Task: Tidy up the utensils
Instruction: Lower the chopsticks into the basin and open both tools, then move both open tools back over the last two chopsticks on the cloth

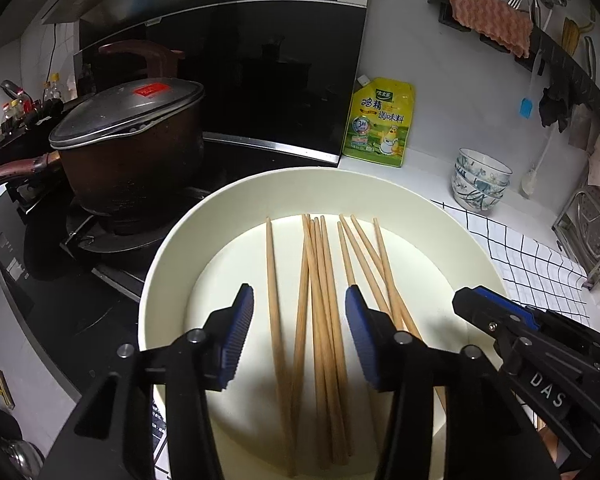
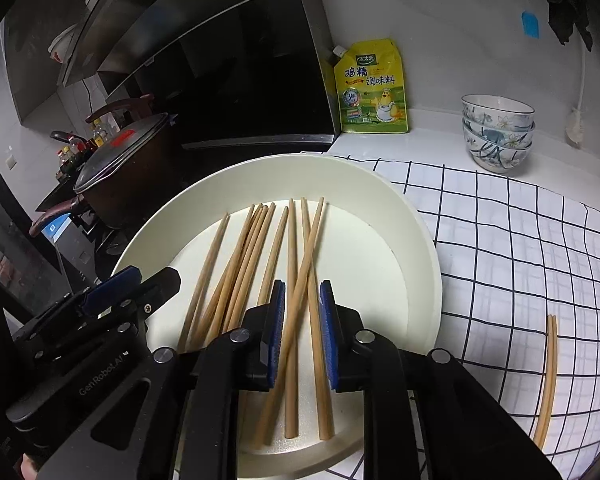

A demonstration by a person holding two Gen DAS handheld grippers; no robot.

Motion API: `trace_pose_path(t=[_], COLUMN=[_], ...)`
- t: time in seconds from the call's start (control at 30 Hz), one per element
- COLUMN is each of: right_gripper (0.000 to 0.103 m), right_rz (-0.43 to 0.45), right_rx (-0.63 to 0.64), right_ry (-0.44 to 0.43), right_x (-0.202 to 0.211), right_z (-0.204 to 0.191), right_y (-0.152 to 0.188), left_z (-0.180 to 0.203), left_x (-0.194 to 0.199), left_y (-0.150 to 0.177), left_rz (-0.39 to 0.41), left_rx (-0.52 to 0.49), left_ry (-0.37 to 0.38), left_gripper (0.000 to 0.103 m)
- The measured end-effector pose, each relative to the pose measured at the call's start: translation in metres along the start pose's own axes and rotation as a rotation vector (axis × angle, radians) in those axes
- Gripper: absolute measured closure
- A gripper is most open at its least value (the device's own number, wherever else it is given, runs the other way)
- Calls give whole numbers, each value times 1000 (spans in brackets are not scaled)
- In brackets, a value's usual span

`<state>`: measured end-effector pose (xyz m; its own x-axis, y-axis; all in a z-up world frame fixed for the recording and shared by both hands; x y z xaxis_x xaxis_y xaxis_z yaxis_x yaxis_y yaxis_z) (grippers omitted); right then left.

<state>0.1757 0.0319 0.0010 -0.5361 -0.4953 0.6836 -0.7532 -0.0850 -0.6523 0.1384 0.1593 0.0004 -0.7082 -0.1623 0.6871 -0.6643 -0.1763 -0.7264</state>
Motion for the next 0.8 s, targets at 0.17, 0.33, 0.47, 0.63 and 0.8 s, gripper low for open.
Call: trace_pose_path(t=[0.17, 0.33, 0.47, 0.63, 0.8], right_gripper=[86, 86, 86, 86, 86], right_rz=[9, 17, 22, 30, 43], right_rx=[-5, -7, -16, -31, -47], right_ry=[3, 7, 10, 19, 27], right_x=[6, 13, 18, 27, 39], right_z=[1, 3, 6, 12, 20], right_y=[2, 5, 8, 14, 21], left_z=[1, 3, 6, 9, 15], left_x=[5, 9, 13, 18, 25], left_y=[2, 5, 8, 11, 15], left_rz=[7, 4, 4, 6, 10], left_rx=[-7, -9, -14, -15, -23], left_ry=[0, 4, 8, 15, 19], left_gripper=[54, 53, 50, 45, 45])
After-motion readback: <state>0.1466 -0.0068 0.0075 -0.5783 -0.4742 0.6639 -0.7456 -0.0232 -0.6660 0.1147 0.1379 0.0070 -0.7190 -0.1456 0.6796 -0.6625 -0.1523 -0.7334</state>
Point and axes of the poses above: each gripper's, at about its wrist camera, not at the fingertips, and x roughly against the way its jaws point, z to its right, y to its underside, the point moved 5 cm from there along -x, roughly the way its jaws point, and after that the axes turned 7 degrees about -y, right-handed, at the moved point
